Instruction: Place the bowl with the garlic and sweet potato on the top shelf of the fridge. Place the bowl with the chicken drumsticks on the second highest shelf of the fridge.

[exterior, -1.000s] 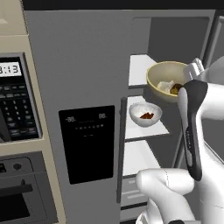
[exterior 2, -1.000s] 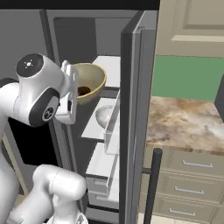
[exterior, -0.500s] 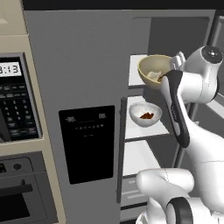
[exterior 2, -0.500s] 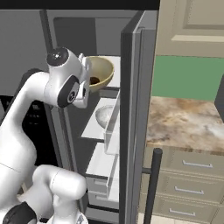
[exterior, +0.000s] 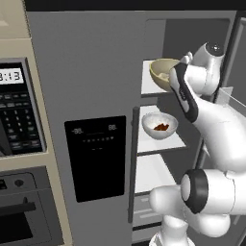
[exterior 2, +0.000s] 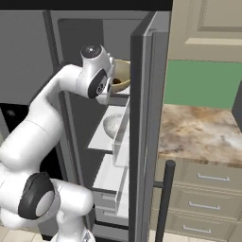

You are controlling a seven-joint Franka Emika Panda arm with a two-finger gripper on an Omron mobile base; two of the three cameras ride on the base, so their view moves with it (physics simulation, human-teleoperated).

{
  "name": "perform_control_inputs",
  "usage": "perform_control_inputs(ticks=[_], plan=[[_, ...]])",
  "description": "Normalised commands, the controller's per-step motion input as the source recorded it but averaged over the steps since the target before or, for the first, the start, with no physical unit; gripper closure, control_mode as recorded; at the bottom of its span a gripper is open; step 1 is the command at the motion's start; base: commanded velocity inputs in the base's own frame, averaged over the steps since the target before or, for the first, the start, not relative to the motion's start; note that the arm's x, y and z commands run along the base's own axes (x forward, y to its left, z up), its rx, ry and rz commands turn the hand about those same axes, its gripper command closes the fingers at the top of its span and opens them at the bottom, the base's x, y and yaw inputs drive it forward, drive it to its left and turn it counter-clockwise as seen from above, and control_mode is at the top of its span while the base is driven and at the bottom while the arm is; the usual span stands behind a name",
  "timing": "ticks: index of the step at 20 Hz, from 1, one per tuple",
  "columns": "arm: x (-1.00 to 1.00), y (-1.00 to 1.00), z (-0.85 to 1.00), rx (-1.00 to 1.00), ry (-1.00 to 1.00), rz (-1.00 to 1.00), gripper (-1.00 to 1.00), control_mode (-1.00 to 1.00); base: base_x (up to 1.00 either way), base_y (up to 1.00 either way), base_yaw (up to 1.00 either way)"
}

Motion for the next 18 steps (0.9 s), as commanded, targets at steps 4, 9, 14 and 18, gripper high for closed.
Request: perform_control_inputs(ticks=[4,9,14,18], plan=[[1.0,0.0,-0.24,0.0,0.0,-0.11,1.0,-1.0,0.0,0.0,0.0],[1.0,0.0,-0.31,0.0,0.0,-0.09,-1.0,-1.0,0.0,0.0,0.0],[0.39,0.0,-0.01,0.0,0.0,-0.06,-1.0,-1.0,0.0,0.0,0.0],[-0.34,0.0,0.05,0.0,0.0,-0.05,-1.0,-1.0,0.0,0.0,0.0]])
